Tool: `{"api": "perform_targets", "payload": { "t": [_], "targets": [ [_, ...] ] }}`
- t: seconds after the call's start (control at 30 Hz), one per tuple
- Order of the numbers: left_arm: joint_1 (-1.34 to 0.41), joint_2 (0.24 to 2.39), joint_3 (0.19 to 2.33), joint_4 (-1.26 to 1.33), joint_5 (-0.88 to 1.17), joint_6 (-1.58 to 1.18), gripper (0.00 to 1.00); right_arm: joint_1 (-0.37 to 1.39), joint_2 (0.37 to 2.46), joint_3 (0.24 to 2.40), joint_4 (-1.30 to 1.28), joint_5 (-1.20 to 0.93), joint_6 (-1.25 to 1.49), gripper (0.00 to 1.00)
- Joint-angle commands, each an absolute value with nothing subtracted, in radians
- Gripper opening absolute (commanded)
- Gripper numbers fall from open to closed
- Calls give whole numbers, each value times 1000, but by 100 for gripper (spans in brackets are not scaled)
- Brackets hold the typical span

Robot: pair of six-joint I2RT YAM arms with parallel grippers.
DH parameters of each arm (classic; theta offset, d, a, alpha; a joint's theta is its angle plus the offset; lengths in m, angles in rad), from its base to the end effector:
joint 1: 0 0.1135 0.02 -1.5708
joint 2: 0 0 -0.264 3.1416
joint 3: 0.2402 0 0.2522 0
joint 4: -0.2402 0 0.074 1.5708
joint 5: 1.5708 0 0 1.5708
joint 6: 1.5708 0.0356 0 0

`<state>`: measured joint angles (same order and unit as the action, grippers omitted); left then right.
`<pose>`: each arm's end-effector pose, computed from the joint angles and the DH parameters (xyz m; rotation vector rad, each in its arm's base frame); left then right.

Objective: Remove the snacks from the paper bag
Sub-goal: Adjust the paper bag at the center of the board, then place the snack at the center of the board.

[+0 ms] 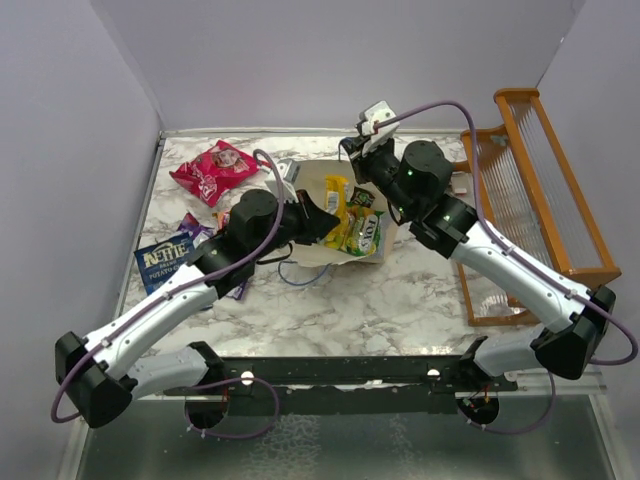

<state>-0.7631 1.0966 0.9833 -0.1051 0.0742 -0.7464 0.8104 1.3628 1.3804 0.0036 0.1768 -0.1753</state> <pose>0.1836 -0.1792 0.3566 0.0740 1.9391 -1.1187 0.2240 0.2264 0.4384 -0.6117 1.4365 0.3650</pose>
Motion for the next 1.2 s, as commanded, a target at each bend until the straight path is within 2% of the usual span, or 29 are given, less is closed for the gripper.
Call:
{"api": "perform_targets", "payload": {
  "t": [0.0, 0.1, 0.2, 0.3, 0.43, 0.6, 0.9, 1.1, 1.17],
  "targets": [
    [-765, 1005, 1079, -157, 126, -666, 10, 790, 1383, 1436, 34, 327, -226, 2],
    [-765, 973, 1144, -197, 141, -611, 10, 755, 1397, 1458, 12, 322, -226, 2],
    [-765, 947, 1233, -283, 74, -522, 10, 716, 1405, 1475, -19, 327, -211, 2],
    [-764, 914, 1300, -403, -124, -462, 12, 670, 1387, 1462, -41, 320, -190, 2],
    [-765, 850, 1286, -504, -525, -476, 12, 598, 1329, 1409, -50, 280, -157, 2],
    [-764, 763, 1218, -522, -750, -465, 11, 537, 1266, 1351, -68, 278, -151, 2],
    [-765, 743, 1024, -509, -914, -451, 11, 519, 1208, 1330, -85, 273, -145, 2],
    [-755, 765, 845, -508, -928, -647, 11, 518, 1186, 1357, -80, 172, -122, 2],
    [-736, 750, 778, -474, -872, -712, 12, 518, 1186, 1363, -83, 145, -116, 2]
  ]
}}
